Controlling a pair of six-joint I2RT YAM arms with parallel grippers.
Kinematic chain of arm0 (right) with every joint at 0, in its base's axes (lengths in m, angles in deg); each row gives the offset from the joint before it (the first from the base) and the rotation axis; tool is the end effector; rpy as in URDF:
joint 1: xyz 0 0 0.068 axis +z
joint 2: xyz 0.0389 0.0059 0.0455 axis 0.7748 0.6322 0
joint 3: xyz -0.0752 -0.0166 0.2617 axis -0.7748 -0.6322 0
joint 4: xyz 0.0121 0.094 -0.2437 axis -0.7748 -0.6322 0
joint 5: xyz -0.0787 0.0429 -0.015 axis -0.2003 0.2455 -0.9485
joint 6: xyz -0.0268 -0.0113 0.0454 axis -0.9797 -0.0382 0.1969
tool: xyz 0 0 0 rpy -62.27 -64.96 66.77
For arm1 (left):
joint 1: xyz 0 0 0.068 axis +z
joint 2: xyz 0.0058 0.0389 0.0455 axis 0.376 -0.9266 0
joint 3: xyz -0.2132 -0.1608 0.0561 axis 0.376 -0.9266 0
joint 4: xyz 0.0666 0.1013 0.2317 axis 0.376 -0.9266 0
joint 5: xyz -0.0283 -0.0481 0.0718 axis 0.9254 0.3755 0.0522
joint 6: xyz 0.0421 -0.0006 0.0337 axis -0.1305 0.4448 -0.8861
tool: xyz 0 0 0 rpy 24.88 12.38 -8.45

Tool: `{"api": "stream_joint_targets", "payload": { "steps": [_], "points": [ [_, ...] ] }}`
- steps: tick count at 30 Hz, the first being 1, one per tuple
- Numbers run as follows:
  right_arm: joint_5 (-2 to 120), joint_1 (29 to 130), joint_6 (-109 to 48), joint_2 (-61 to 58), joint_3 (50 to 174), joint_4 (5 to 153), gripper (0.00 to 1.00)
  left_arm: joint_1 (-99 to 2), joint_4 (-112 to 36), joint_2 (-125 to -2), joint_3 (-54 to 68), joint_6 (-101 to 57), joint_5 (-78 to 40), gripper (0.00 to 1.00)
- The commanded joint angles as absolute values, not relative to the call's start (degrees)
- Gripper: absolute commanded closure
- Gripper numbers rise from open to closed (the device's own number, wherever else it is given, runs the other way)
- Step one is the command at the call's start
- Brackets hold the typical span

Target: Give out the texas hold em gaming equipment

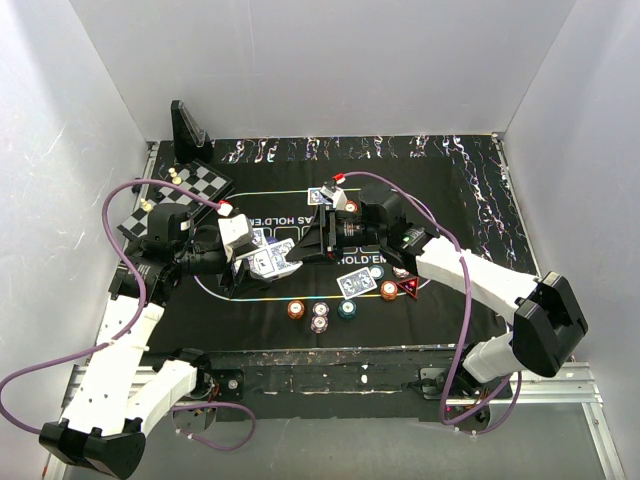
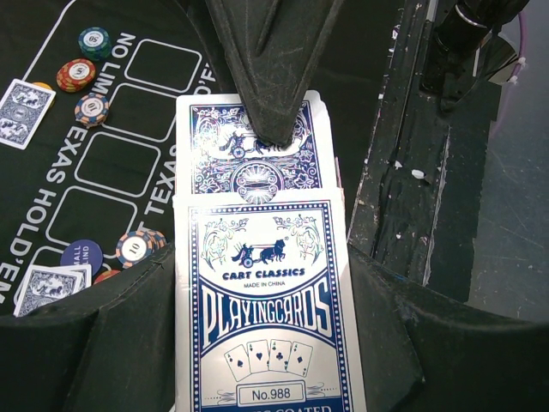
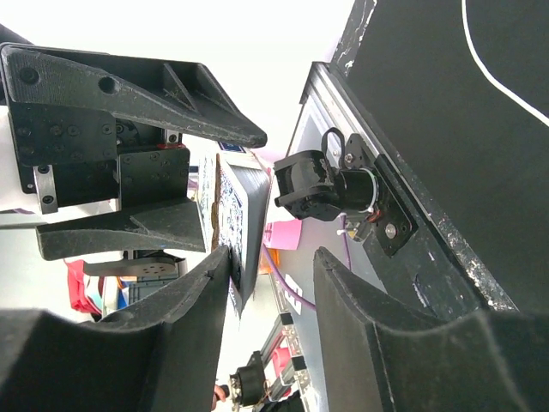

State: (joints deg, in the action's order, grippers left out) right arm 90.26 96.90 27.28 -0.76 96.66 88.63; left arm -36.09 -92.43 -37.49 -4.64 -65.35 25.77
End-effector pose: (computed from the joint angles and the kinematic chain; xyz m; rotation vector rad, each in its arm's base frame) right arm 0.2136 0.2543 0.3197 -0.2566 2.2123 1.8446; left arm 0.1388 -0.0641 0.3567 1.2105 1.7050 -0.8722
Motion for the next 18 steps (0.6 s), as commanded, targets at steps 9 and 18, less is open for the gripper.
{"api": "stream_joint_targets", "payload": {
  "steps": [9, 18],
  "points": [
    [87.8, 95.9, 24.0, -3.0, 96.3, 84.4, 0.51, -35.9, -91.2, -36.1, -2.4, -64.4, 29.7, 0.88],
    [88.1, 93.5, 24.4, -4.7, 95.3, 83.9, 0.66, -35.9, -91.1, -35.8, -2.2, -64.2, 29.5, 0.88]
  ]
}}
